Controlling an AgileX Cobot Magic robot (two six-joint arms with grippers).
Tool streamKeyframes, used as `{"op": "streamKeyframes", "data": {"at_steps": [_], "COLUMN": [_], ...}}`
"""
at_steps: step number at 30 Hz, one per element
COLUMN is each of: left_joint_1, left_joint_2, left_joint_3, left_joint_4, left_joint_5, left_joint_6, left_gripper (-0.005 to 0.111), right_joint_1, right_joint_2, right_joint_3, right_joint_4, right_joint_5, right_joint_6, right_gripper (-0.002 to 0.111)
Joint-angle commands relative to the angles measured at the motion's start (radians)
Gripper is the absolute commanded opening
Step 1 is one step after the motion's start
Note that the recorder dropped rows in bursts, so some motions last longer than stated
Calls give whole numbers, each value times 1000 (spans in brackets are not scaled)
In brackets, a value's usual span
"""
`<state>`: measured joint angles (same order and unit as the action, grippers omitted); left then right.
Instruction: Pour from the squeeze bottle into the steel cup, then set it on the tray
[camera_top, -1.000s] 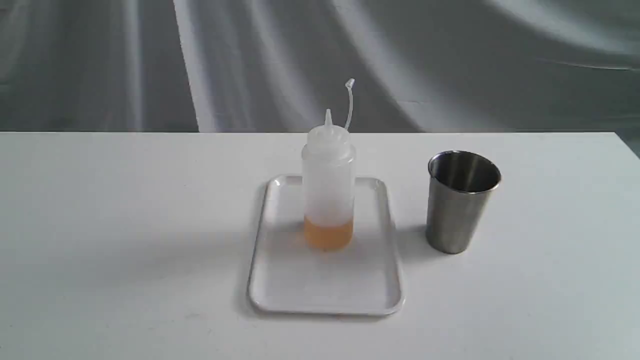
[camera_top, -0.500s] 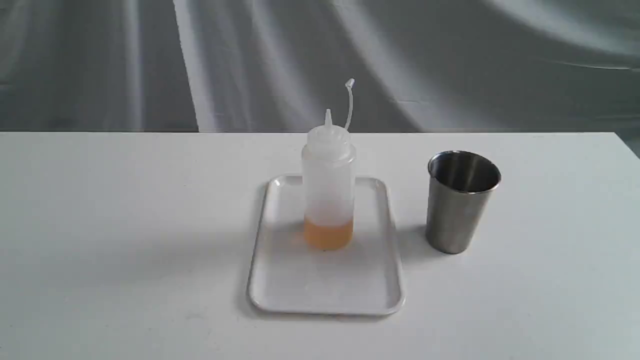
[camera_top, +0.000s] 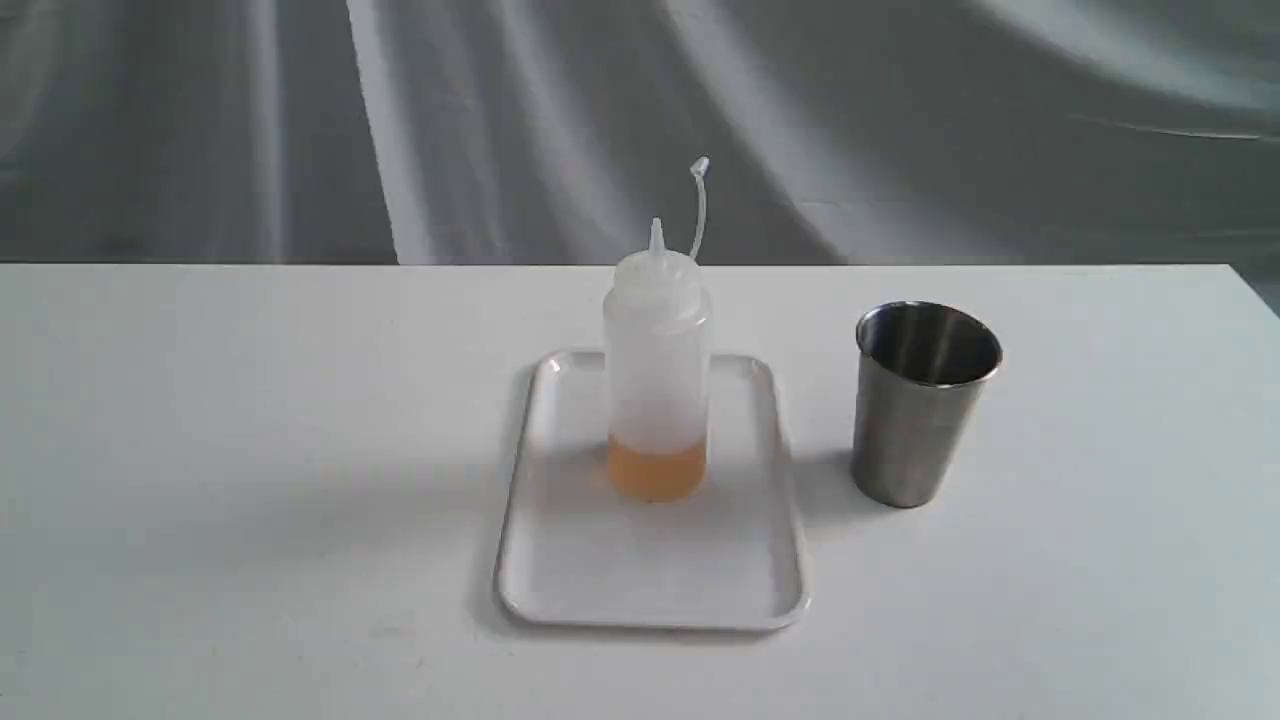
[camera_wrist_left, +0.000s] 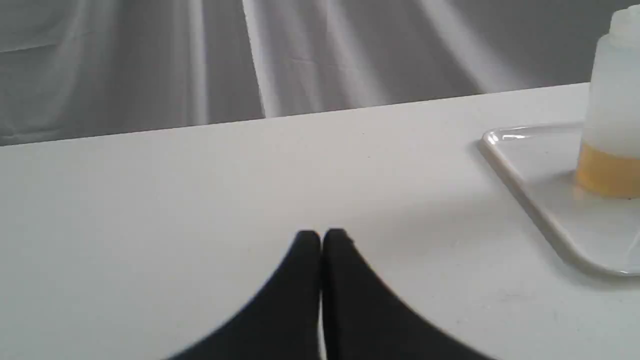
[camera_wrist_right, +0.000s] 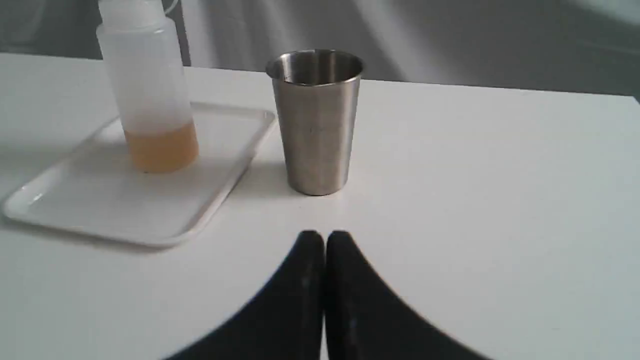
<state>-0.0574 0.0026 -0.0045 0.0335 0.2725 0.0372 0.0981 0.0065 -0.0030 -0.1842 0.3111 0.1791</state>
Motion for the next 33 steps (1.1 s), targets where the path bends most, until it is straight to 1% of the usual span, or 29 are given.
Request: {"op": "streamKeyframes", "data": {"at_steps": [1,33], "left_joint_1": [-6,-6], "left_joint_2": [-3,-3], "left_joint_3": [4,4], "left_joint_4": [-1,-1], "left_joint_5": [-7,-7], "left_joint_6": [-1,-4], "left_gripper": [0,0], "right_joint_1": [-7,-7], "right_joint_2": [-6,-6], "right_joint_3": [3,3], "right_joint_4": [-11,5], "right_joint_5": [3,3], "right_joint_6": [-61,-56], "right_gripper": [0,0]}}
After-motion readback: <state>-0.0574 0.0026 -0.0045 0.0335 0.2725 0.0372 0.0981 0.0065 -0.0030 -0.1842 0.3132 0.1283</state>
